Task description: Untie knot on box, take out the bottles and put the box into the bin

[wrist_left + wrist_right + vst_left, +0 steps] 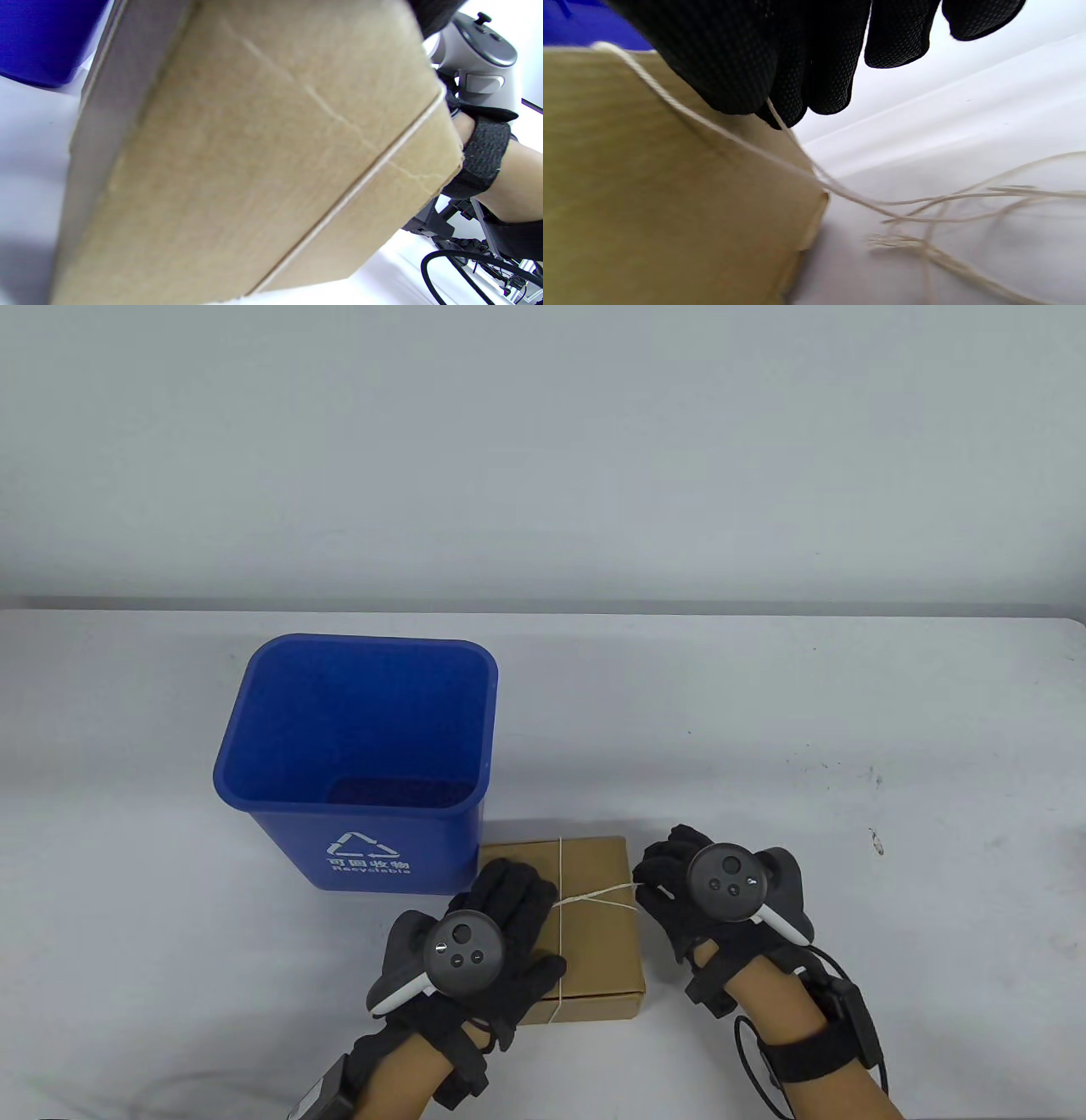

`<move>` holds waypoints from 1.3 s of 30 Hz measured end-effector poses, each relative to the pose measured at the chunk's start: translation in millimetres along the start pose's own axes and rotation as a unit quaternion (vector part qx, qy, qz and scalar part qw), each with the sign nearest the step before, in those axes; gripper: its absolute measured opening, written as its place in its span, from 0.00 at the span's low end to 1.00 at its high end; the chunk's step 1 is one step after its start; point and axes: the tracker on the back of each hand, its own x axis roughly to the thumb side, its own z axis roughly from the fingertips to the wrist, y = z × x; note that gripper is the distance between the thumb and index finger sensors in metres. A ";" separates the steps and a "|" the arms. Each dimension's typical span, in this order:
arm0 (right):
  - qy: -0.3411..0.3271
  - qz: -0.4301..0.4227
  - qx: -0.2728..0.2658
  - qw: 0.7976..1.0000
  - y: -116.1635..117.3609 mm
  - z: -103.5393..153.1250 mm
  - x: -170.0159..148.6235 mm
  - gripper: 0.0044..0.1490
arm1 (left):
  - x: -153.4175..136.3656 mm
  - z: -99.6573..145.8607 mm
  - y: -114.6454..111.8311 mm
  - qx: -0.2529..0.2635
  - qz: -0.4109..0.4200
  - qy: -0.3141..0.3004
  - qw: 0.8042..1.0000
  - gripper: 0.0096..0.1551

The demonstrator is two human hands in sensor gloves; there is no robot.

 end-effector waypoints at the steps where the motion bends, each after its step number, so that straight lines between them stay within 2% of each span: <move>1: 0.007 0.006 0.002 1.000 0.4 -0.7 -2.7 0.22 | 0.0 0.0 0.0 0.000 0.000 0.000 1.000 0.50; 6: 0.070 0.045 0.029 0.996 3.6 -6.1 -26.8 0.22 | 0.2 0.1 -0.2 0.001 0.000 0.000 1.000 0.50; 8: 0.101 0.056 0.057 0.992 4.3 -6.9 -36.7 0.23 | 0.3 0.1 -0.2 0.001 0.000 0.000 1.000 0.50; 12: 0.136 0.050 0.053 0.988 -1.3 -6.0 -48.1 0.24 | 0.4 0.0 -0.3 0.000 0.000 0.000 1.000 0.50; 16: 0.152 0.018 0.037 0.988 -10.3 -0.9 -51.1 0.31 | 0.5 0.0 -0.4 0.000 0.000 0.000 1.000 0.50; 20: 0.110 -0.022 -0.019 0.994 -23.5 6.5 -37.5 0.35 | 0.6 -0.1 -0.5 0.001 0.000 0.000 1.000 0.50; 23: 0.022 -0.051 -0.059 0.997 -30.5 14.0 -9.4 0.38 | 0.6 -0.2 0.3 0.003 0.006 0.002 1.000 0.50; 25: -0.039 -0.077 -0.067 0.994 -29.9 18.0 8.4 0.39 | 0.4 -0.2 1.1 0.005 0.012 0.003 1.000 0.50; 28: -0.113 -0.123 -0.038 0.985 -19.3 22.8 34.9 0.42 | 0.1 0.0 2.9 0.014 0.017 0.004 1.000 0.50; 31: -0.145 -0.096 0.004 0.985 -4.9 24.3 49.7 0.45 | 0.9 0.5 5.7 0.032 0.027 0.002 0.999 0.46; 35: -0.132 -0.088 0.043 0.986 8.5 20.4 51.3 0.46 | 3.2 1.7 9.9 0.049 0.024 0.005 0.999 0.43; 39: -0.120 -0.060 0.079 0.988 13.7 18.7 51.3 0.47 | 6.8 4.6 18.3 0.085 0.004 0.010 0.996 0.32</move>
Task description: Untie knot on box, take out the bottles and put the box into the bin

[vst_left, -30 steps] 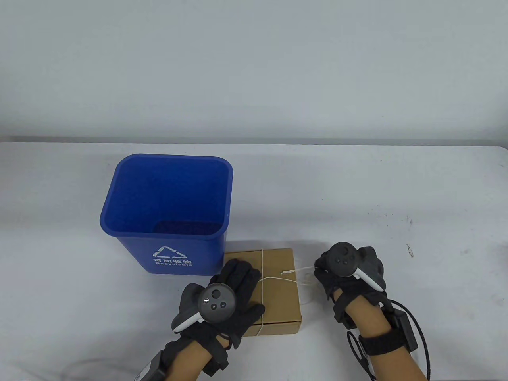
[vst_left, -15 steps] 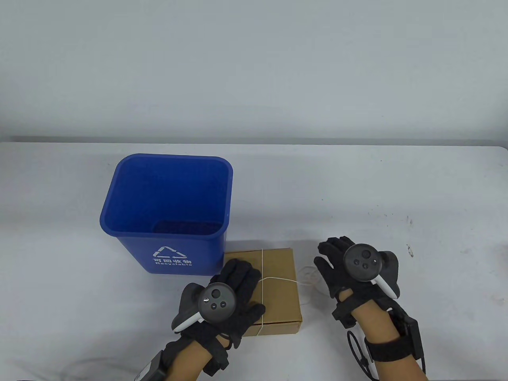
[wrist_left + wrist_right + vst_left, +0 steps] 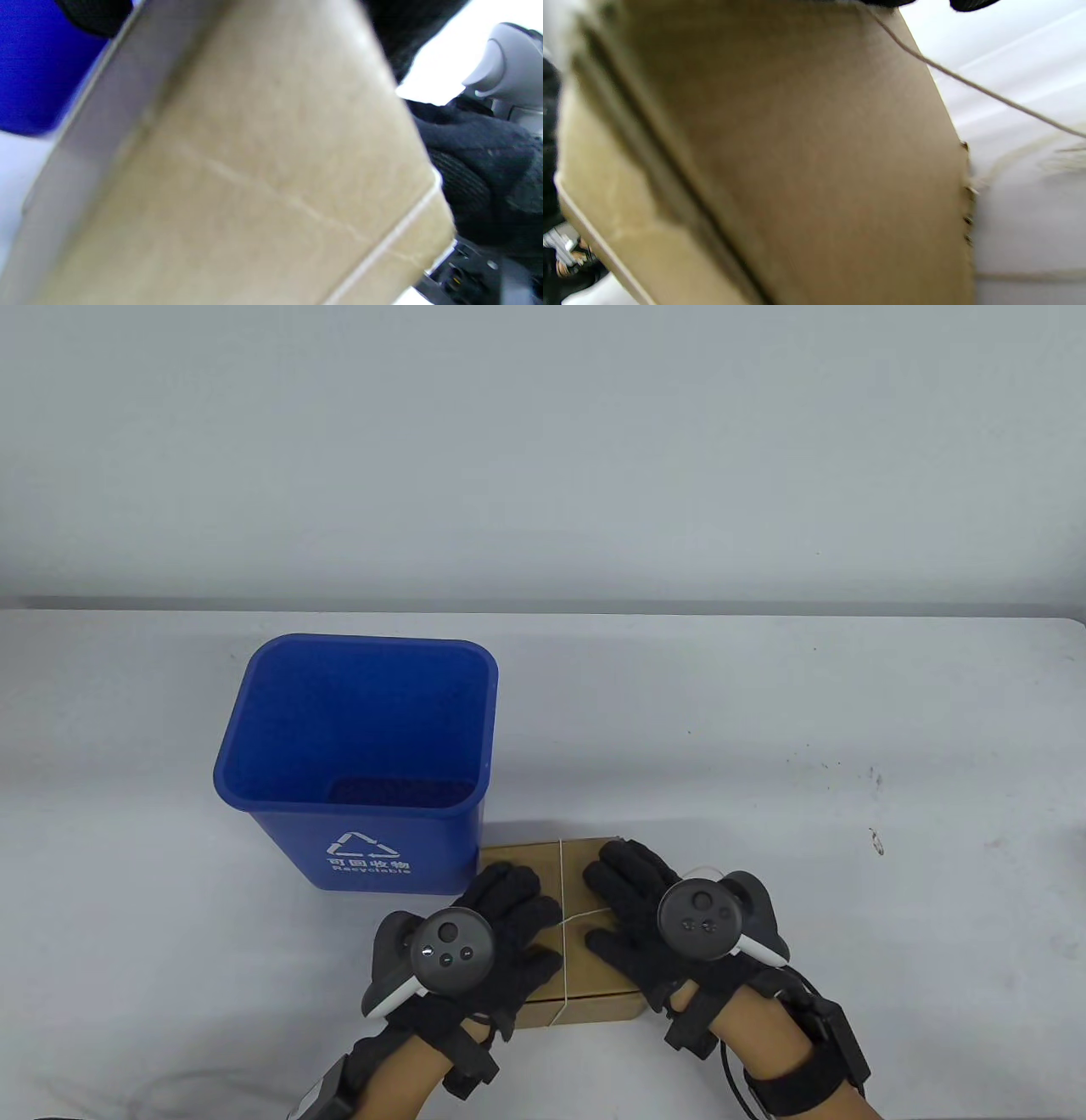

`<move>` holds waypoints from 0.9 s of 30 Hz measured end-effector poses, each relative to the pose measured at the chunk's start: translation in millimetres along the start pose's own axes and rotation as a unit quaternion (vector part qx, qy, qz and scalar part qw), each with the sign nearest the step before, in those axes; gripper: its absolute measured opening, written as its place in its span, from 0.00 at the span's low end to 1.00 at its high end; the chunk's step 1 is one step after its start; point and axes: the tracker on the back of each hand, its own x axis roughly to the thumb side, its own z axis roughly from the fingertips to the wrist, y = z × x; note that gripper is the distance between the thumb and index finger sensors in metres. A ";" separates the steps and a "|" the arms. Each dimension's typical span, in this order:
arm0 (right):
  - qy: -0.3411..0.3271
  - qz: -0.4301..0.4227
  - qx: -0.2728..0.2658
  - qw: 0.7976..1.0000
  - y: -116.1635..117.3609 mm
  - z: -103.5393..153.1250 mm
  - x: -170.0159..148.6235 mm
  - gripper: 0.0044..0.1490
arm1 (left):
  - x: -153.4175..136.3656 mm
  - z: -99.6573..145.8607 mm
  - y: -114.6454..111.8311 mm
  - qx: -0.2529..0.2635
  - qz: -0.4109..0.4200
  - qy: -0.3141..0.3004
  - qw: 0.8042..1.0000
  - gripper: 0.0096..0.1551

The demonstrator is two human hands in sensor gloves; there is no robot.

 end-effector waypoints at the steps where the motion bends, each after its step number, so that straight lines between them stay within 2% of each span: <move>1: 0.003 -0.003 -0.001 1.000 0.1 0.2 0.6 0.47 | 0.6 0.4 2.2 0.012 -0.009 0.001 1.000 0.27; 2: 0.006 -0.005 -0.001 1.000 0.3 0.2 1.2 0.47 | 1.4 1.2 4.8 0.031 -0.028 0.002 0.999 0.24; 7: 0.012 -0.010 0.004 1.000 1.4 0.6 1.2 0.47 | 9.5 4.8 8.2 0.034 -0.100 -0.013 0.994 0.23; 12: 0.014 -0.024 0.007 1.000 0.8 0.4 -1.9 0.47 | 2.2 10.5 20.7 0.037 -0.141 0.022 0.989 0.23; 14: 0.014 -0.023 0.007 1.000 1.0 0.3 -1.2 0.47 | -5.2 11.4 24.6 0.032 -0.119 0.040 0.992 0.23; 16: 0.015 -0.022 0.007 1.000 1.0 0.4 -1.2 0.47 | -13.4 13.0 27.9 0.048 -0.067 0.055 0.995 0.24; 19: 0.015 -0.024 0.006 1.000 1.1 0.4 -1.2 0.47 | -22.2 15.6 27.9 0.066 -0.025 0.101 0.992 0.33; 21: 0.015 -0.024 0.006 1.000 1.2 0.4 -1.0 0.47 | -26.9 15.7 26.0 0.050 -0.054 0.133 0.988 0.39; 24: 0.016 -0.023 0.005 1.000 1.8 0.3 -0.7 0.47 | -31.9 13.3 18.4 0.021 -0.053 0.156 0.986 0.47; 27: 0.017 -0.022 0.005 1.000 2.2 0.4 -0.3 0.47 | -35.0 10.6 10.6 -0.008 -0.020 0.165 0.986 0.45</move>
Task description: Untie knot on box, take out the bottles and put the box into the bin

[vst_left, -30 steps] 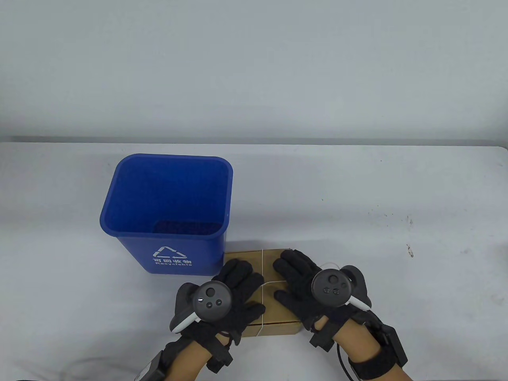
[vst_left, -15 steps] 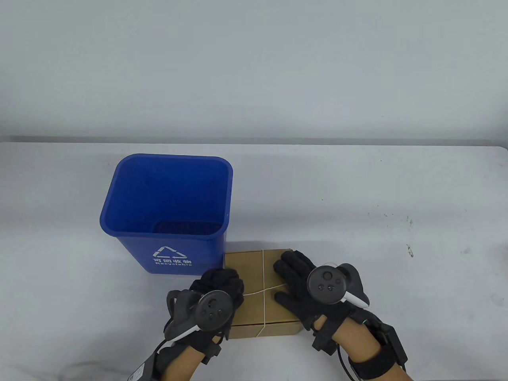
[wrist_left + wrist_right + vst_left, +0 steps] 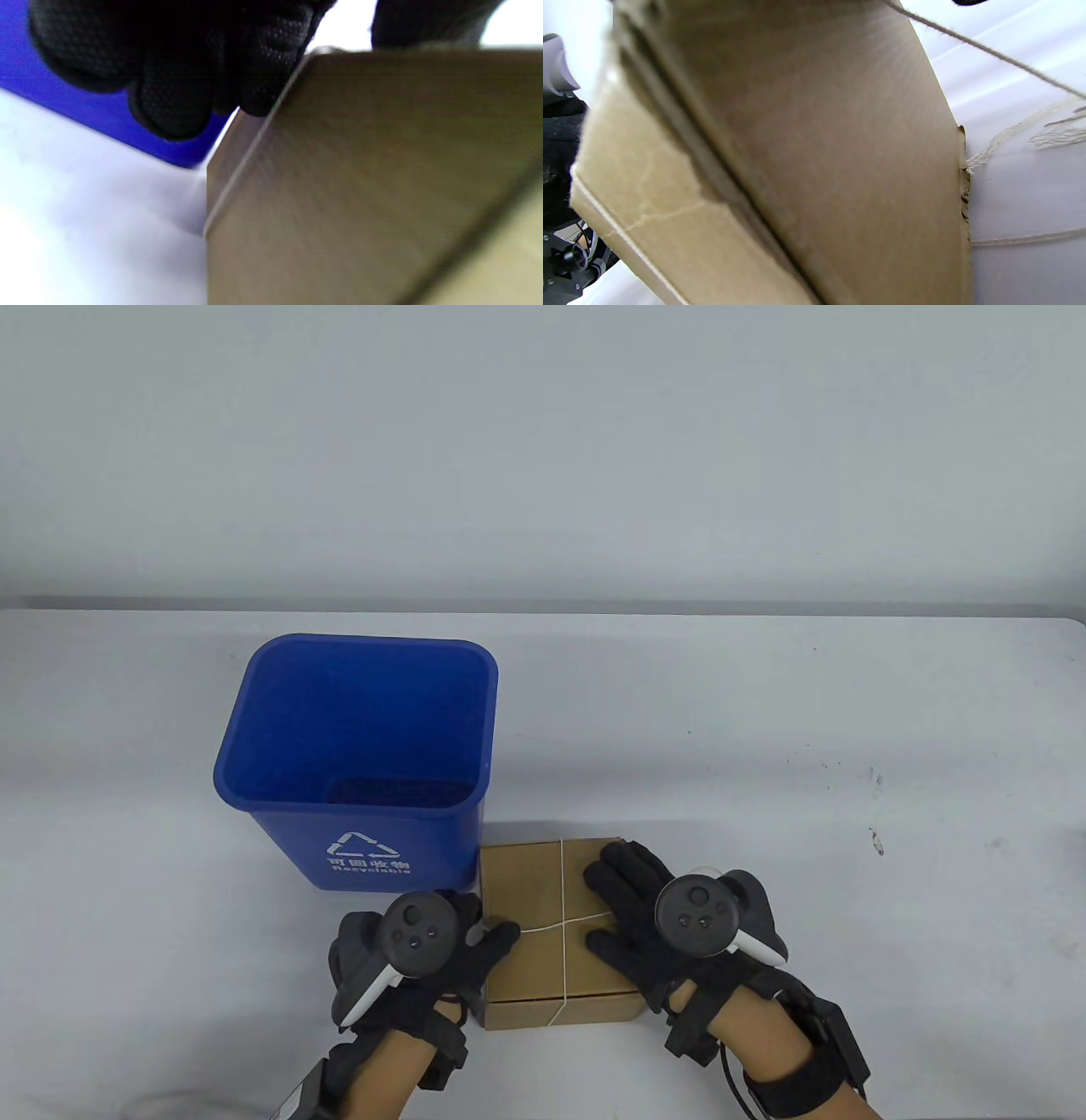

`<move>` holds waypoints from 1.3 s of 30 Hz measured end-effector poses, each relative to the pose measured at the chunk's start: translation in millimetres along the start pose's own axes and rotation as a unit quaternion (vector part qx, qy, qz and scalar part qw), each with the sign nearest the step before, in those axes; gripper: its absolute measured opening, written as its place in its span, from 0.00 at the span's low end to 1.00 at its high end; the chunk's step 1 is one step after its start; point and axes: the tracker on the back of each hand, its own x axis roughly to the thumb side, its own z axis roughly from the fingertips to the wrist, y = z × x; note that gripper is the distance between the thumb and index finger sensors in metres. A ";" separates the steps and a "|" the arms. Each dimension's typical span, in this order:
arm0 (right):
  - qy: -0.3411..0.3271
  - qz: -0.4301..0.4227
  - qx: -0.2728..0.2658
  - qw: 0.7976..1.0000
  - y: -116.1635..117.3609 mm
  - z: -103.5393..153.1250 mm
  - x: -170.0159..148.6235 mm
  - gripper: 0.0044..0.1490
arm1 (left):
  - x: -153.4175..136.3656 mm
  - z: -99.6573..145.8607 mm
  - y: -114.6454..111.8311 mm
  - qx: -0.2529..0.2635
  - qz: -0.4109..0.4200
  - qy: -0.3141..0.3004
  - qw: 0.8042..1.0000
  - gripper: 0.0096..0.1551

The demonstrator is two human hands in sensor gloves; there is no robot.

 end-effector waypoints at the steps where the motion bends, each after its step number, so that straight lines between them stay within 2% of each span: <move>1: 0.000 0.001 -0.001 1.000 0.0 0.1 0.1 0.47 | -0.2 0.3 0.5 0.007 0.015 0.001 1.000 0.44; 7: 0.000 0.001 0.000 1.000 0.6 -0.1 0.3 0.47 | 0.3 1.4 10.5 0.028 0.017 -0.007 0.999 0.27; 11: -0.001 -0.002 -0.001 1.000 0.7 0.0 0.2 0.47 | -2.7 1.2 16.3 0.017 0.015 0.001 1.000 0.24; 14: 0.000 -0.002 -0.001 1.000 0.5 0.1 0.0 0.47 | -7.0 0.9 19.1 0.007 -0.014 0.025 1.000 0.22; 18: 0.000 -0.005 -0.001 1.000 0.4 0.1 -0.4 0.47 | -18.8 -5.6 16.5 -0.033 -0.073 0.068 0.994 0.22; 26: 0.000 -0.005 -0.001 1.000 0.3 0.0 -0.6 0.47 | -45.4 -22.7 3.0 -0.083 -0.122 0.136 0.980 0.23; 31: 0.000 -0.005 -0.001 1.000 0.2 0.0 -0.7 0.47 | -51.9 -24.5 3.3 -0.096 -0.147 0.162 0.971 0.25; 36: 0.000 -0.005 -0.001 1.000 0.2 0.0 -0.7 0.47 | -47.2 -15.0 19.7 -0.073 -0.104 0.139 0.982 0.28; 39: 0.000 -0.005 -0.001 1.000 0.1 -0.1 -0.8 0.47 | -39.2 -5.6 32.3 -0.038 -0.069 0.112 0.991 0.26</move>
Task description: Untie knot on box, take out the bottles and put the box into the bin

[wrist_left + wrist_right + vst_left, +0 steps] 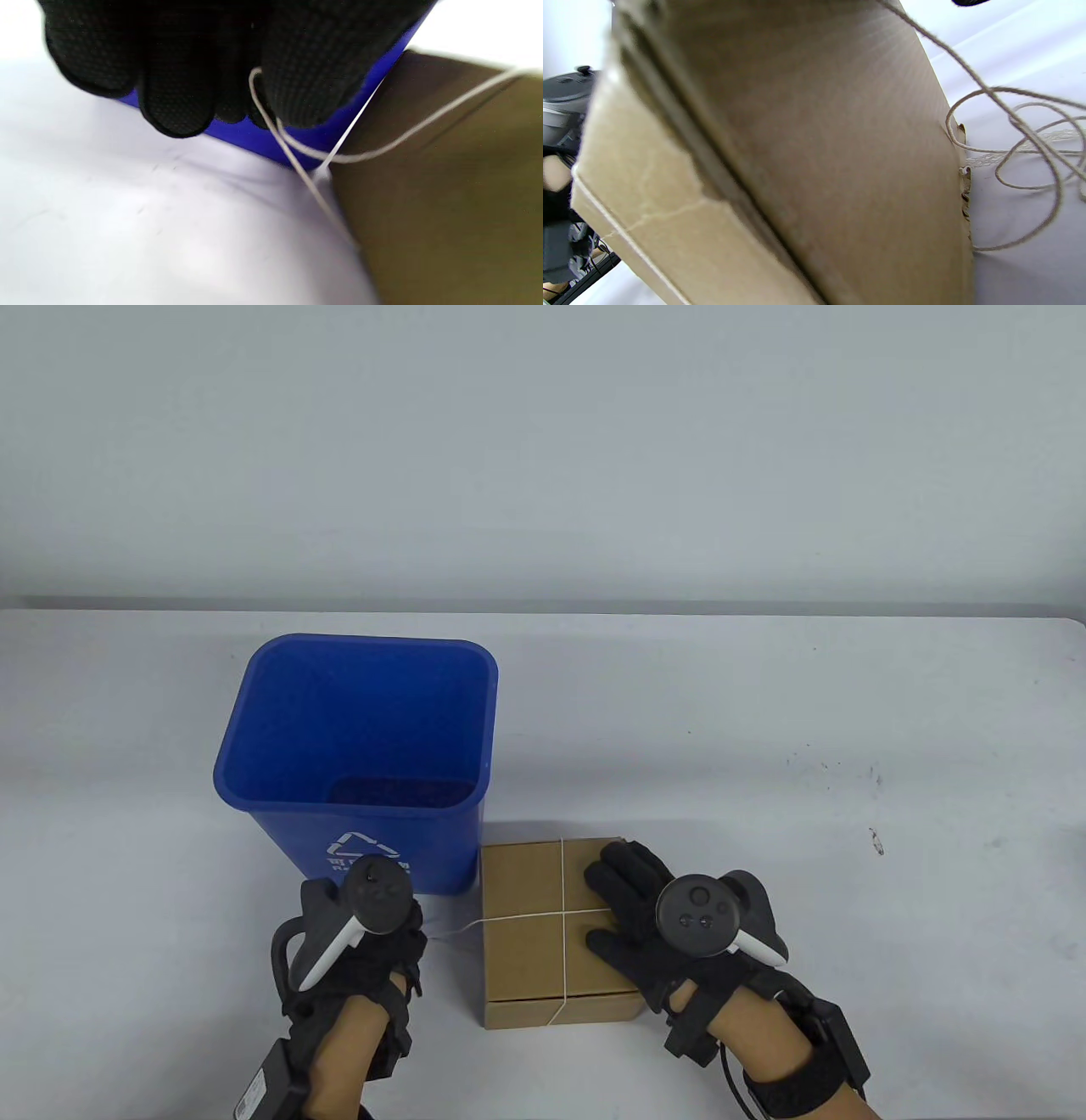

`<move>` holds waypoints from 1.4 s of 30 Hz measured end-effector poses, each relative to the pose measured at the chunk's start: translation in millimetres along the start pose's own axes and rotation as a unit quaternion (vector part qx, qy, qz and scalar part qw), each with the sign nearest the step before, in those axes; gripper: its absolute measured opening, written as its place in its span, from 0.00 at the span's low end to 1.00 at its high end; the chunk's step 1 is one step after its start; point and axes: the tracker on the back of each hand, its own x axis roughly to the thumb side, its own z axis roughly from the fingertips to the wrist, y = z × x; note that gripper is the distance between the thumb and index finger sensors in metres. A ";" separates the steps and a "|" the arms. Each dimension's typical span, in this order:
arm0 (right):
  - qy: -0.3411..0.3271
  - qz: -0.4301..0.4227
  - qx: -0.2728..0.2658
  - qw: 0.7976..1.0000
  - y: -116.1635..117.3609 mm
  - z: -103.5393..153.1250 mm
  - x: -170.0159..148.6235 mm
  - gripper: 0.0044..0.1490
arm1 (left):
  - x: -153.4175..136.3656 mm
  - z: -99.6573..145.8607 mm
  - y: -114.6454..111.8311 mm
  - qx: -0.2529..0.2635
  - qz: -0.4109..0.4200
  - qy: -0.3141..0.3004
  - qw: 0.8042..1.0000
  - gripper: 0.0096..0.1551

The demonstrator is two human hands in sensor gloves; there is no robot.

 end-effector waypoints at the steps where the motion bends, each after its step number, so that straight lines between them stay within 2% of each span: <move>1: 0.000 0.000 0.000 1.000 0.0 0.0 0.0 0.47 | 1.1 2.2 2.7 0.009 0.003 -0.008 1.000 0.26; 10: 0.000 -0.001 0.000 1.000 0.0 -0.1 -0.1 0.47 | 13.2 15.8 11.2 0.046 0.062 -0.083 0.994 0.28; 13: 0.000 -0.001 0.000 1.000 0.0 -0.1 -0.1 0.47 | 21.5 15.9 5.9 0.050 0.085 -0.115 0.988 0.30; 19: 0.000 0.001 -0.001 1.000 0.2 -0.2 0.0 0.47 | 31.7 11.4 -6.8 0.031 0.070 -0.135 0.988 0.33; 21: 0.000 0.002 -0.001 1.000 0.2 -0.2 0.0 0.47 | 33.9 10.2 -9.8 0.044 0.078 -0.142 0.986 0.32; 25: 0.000 0.002 -0.001 1.000 0.2 -0.2 0.1 0.47 | 33.8 9.0 -10.6 0.072 0.058 -0.141 0.986 0.27; 32: 0.000 0.000 -0.001 1.000 0.5 -0.1 0.1 0.47 | 33.8 9.0 -11.3 0.067 0.055 -0.141 0.986 0.23; 42: 0.000 0.001 -0.001 1.000 0.5 0.0 0.0 0.47 | 31.2 0.7 -20.0 0.025 0.018 -0.121 0.992 0.23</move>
